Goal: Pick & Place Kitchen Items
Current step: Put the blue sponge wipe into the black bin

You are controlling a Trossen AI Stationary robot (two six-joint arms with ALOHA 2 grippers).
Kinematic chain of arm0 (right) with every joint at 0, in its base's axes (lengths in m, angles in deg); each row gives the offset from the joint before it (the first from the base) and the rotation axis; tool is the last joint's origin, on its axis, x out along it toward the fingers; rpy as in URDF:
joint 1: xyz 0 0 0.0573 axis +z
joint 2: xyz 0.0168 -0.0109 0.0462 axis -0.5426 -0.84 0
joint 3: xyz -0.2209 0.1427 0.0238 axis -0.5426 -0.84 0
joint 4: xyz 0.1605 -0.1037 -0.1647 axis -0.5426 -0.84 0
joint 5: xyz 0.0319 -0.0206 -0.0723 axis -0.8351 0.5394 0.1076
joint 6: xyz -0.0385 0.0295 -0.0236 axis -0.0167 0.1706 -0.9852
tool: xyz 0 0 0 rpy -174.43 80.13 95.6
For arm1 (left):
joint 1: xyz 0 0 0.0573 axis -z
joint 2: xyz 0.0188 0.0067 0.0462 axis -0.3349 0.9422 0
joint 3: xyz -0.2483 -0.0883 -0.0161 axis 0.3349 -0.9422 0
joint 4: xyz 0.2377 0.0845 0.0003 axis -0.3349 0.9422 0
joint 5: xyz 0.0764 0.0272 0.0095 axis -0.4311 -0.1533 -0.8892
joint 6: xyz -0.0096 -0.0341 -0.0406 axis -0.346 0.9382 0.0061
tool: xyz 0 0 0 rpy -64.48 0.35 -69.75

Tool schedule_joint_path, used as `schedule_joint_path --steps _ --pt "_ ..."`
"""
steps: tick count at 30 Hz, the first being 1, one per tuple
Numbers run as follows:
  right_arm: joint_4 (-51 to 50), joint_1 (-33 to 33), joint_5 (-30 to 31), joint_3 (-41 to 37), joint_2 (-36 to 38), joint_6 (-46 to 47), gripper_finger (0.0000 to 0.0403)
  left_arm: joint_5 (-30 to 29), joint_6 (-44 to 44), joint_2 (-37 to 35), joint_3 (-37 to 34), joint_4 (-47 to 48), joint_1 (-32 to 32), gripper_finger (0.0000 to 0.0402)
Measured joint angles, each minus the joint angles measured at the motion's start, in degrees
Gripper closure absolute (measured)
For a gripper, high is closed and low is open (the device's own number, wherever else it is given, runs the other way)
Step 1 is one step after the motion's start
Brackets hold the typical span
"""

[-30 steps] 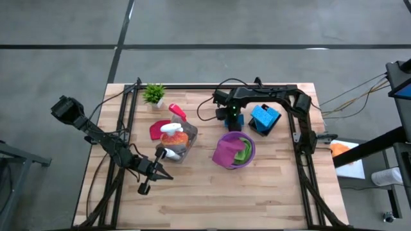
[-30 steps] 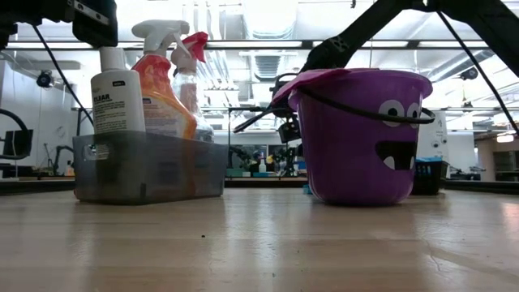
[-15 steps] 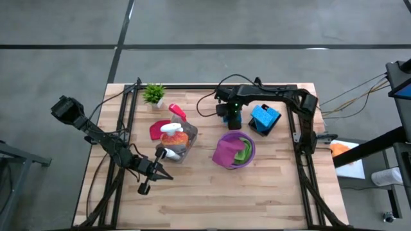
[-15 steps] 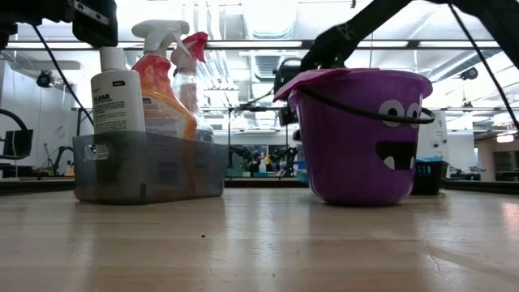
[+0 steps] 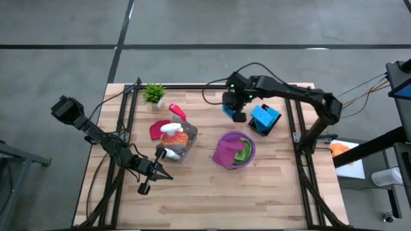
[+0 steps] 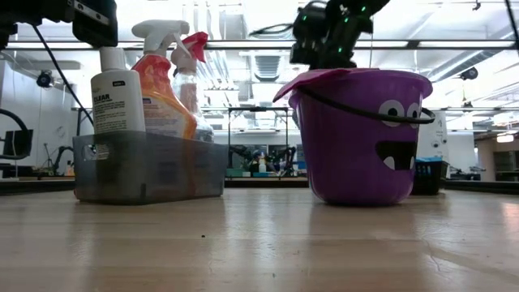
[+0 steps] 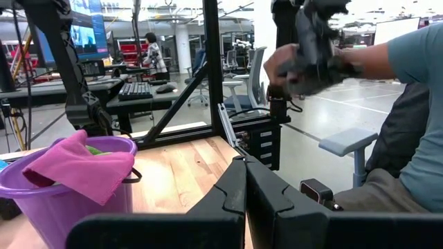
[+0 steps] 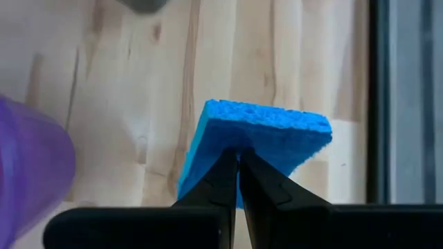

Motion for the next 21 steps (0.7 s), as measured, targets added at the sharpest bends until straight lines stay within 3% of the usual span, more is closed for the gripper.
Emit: schedule_joint_path --steps 17,21 --pt "-8.2 0.0 -0.6 -1.2 11.9 2.1 0.0385 0.0 0.0 0.0 0.0 0.0 0.0 0.0401" --pt "-13.9 0.2 3.3 -1.5 14.6 3.4 0.0385 0.0 -0.2 0.0 0.0 0.0 0.0 0.0401"
